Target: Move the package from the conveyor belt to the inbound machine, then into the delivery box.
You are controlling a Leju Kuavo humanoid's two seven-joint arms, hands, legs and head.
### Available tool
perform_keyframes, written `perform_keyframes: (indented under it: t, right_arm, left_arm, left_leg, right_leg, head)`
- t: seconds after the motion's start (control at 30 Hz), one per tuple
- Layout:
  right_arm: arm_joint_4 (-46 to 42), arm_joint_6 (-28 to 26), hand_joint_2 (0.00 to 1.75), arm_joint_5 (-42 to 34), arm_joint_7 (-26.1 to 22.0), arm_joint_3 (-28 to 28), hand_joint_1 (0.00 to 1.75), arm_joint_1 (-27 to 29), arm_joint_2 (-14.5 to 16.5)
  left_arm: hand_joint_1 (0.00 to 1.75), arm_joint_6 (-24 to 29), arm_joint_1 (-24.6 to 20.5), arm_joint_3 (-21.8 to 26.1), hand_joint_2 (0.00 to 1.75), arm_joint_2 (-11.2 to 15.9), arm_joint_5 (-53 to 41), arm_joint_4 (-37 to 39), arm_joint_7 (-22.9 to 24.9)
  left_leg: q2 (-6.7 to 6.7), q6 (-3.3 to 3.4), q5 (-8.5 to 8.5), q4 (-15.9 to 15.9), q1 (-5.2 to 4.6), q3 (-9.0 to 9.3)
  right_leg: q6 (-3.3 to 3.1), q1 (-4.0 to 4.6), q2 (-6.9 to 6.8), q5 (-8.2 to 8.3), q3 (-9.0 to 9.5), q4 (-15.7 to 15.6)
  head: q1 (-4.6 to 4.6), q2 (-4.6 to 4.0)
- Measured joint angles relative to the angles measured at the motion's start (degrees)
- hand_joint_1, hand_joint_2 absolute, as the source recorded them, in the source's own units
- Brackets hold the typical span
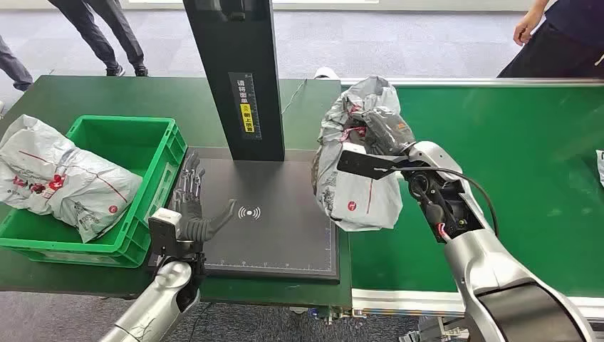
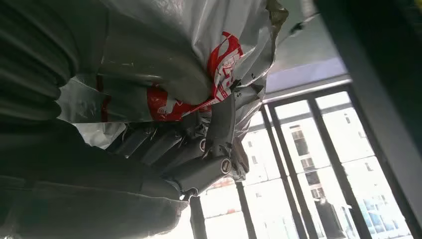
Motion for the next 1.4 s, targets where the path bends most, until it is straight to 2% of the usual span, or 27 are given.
perform_keyframes:
  t: [0.07,0.27,0.37,0.6,0.8,0.9,0.93,1.0,1.03,1.07,1.13,1.4]
  right_arm:
    - [-0.76,0.67,1.75,-3.22,-0.59,0.02,1.75,1.34,0.82]
    - [-5.93,4.11,1.75,-21.82,-3.69,0.27,1.75,10.87,6.61]
    - [-8.28,3.43,1.75,-24.93,-3.11,1.11,1.75,14.32,9.46]
    - [-10.57,0.01,1.75,-23.81,-0.09,3.60,1.75,16.02,13.87]
    - [-10.61,-9.47,1.75,-14.92,4.41,6.35,1.75,15.75,15.78]
    - [-10.41,-15.81,1.75,-6.59,8.83,8.11,1.75,15.25,16.18]
    - [-10.29,-17.42,1.75,-3.91,10.18,8.68,1.58,15.04,16.27]
    - [-10.03,-18.91,1.75,-0.45,11.84,9.50,0.82,14.61,16.44]
    - [-9.90,-19.23,1.75,0.68,12.32,9.76,0.82,14.43,16.52]
    - [-9.76,-19.44,1.75,1.67,12.70,9.98,0.99,14.27,16.60]
    - [-9.50,-19.60,1.75,3.50,13.22,10.29,1.75,14.00,16.71]
    - [-8.92,-18.44,1.75,8.12,13.58,10.22,1.75,13.79,16.75]
  left_arm:
    - [0.00,0.45,0.01,0.00,1.75,0.25,0.23,-0.24,0.00]
    - [0.00,3.91,0.02,-0.23,1.75,1.51,2.60,-1.75,0.00]
    - [0.00,5.24,-0.15,-0.86,1.75,1.73,3.40,-2.00,0.00]
    - [0.00,6.68,-1.91,-2.83,1.75,0.73,3.40,-1.96,0.00]
    - [0.00,7.34,-2.45,-3.36,1.75,-1.92,1.70,-1.96,0.00]
    - [0.00,7.09,-2.52,-3.34,1.75,-3.43,0.49,-1.96,0.00]
    - [0.00,6.97,-2.59,-3.33,1.75,-4.02,0.15,-1.96,0.00]
    - [0.00,6.83,-2.73,-3.26,1.75,-5.04,-0.38,-1.96,0.00]
    - [0.00,6.79,-2.77,-3.21,1.75,-5.46,-0.57,-1.97,0.00]
    - [0.00,6.75,-2.78,-3.15,1.75,-5.81,-0.84,-1.98,0.01]
    - [0.00,6.54,-2.70,-2.94,1.75,-6.41,-1.61,-2.13,0.14]
    - [0.00,3.54,-1.00,-0.72,1.75,-8.30,-7.43,-4.98,2.73]
  left_leg:
    - [0.00,0.00,0.00,0.00,0.00,0.00]
    - [0.00,0.00,0.00,-0.02,0.01,-0.03]
    - [0.01,0.00,0.00,-0.02,0.00,-0.04]
    - [0.02,-0.01,0.02,-0.01,-0.01,-0.03]
    - [0.02,-0.01,0.01,-0.01,-0.01,-0.05]
    - [0.01,-0.01,0.01,-0.01,-0.01,-0.08]
    - [0.01,-0.01,0.01,-0.01,-0.01,-0.09]
    - [0.02,-0.01,0.01,-0.01,-0.01,-0.09]
    - [0.02,-0.01,0.01,-0.01,-0.01,-0.09]
    - [0.02,-0.01,0.01,-0.01,-0.01,-0.08]
    - [0.01,-0.01,0.02,-0.01,-0.01,-0.09]
    - [0.01,-0.01,0.01,-0.01,-0.01,-0.10]
  right_leg:
    - [0.00,0.00,0.00,0.00,0.00,0.00]
    - [-0.01,0.01,0.00,-0.02,-0.04,0.00]
    - [-0.02,0.01,0.00,-0.02,-0.07,0.00]
    - [-0.01,0.00,0.00,-0.01,-0.07,0.00]
    - [-0.01,-0.01,0.00,-0.01,-0.09,0.00]
    - [-0.01,-0.01,0.00,-0.01,-0.12,0.00]
    - [-0.01,-0.01,0.00,-0.01,-0.12,0.00]
    - [-0.01,-0.01,0.00,-0.01,-0.12,0.00]
    - [-0.01,-0.01,0.00,-0.01,-0.11,0.00]
    - [-0.01,-0.01,0.00,-0.01,-0.11,0.00]
    - [-0.01,-0.01,0.00,-0.01,-0.11,0.00]
    - [-0.01,-0.01,0.00,-0.01,-0.13,0.00]
  head:
    - [0.00,0.00]
    - [0.01,0.00]
    - [0.00,0.00]
    - [0.01,0.00]
    - [0.01,0.00]
    - [0.01,0.00]
    - [0.01,0.00]
    - [0.01,0.00]
    - [0.01,0.00]
    - [0.01,0.00]
    - [0.01,0.00]
    - [0.01,0.00]
